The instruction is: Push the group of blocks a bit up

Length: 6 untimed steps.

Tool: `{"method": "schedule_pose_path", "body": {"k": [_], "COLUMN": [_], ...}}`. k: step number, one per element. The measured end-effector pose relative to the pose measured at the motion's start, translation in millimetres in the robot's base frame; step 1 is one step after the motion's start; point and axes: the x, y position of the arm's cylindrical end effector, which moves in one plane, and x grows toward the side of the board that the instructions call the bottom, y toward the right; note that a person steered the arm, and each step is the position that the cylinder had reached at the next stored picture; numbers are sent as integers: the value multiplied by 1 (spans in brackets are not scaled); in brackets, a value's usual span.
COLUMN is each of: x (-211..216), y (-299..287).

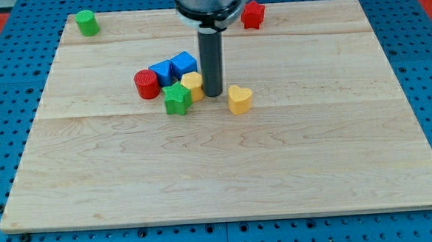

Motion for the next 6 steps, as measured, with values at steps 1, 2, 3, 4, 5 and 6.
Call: {"method": "schedule_pose_path", "body": {"k": [1,2,3,4,5,6], "x": [12,54,59,64,73,47], "y": [-12,-12,-14,-15,-17,-42]}}
